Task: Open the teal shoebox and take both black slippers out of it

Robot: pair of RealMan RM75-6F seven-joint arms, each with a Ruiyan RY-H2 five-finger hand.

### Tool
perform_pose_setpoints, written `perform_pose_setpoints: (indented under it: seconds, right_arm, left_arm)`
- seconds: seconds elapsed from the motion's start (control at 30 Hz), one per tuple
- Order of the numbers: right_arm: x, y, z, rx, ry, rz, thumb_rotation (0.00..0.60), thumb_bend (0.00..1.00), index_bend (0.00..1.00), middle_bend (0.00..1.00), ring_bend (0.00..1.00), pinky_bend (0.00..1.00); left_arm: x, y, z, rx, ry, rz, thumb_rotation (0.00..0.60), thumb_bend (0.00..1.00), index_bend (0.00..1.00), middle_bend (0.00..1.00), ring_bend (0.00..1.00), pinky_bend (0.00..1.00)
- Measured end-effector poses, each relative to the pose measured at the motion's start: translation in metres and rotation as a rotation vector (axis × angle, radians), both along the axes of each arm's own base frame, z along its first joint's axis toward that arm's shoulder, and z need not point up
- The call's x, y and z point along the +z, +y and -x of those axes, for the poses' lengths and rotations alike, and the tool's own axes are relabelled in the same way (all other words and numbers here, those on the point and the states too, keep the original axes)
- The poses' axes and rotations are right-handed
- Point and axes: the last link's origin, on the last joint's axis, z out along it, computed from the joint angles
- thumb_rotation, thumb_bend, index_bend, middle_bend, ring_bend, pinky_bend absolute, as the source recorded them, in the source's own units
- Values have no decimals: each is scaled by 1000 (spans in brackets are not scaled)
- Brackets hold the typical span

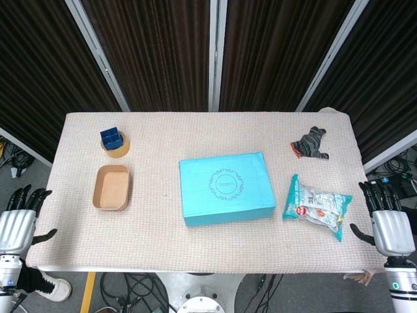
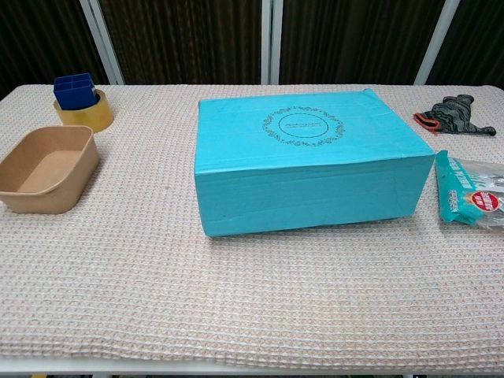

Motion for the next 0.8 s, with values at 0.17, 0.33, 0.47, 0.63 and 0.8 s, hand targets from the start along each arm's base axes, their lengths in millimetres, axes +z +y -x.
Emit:
perform_pose_setpoints:
  seconds: [0.17,0.33,0.47,0.63,0.8]
  right_arm:
    - [1,-4,-3,15,-4,-13,600,78,0,68,0,0]
    - [2,-9,-7,46,-6,-22,600,79,0,68,0,0]
    - [1,-18,-12,85,3,-42,600,80,0,69,0,0]
    - [-9,-45,-18,145,71,-90,600,86,0,69,0,0]
    - [-31,-83,-33,218,88,-162,600,41,0,76,0,0]
  left_arm:
    - [-3,-1,1,0,-7,-13,600,15,178,150,24,84]
    - [-1,-3,1,0,-5,-31,600,16,179,150,23,84]
    - [1,-4,0,3,-5,-32,600,16,179,151,23,85]
    - [1,-5,-4,-1,-12,-35,600,15,178,151,24,84]
    - [2,-7,-5,3,-16,-30,600,15,178,151,23,84]
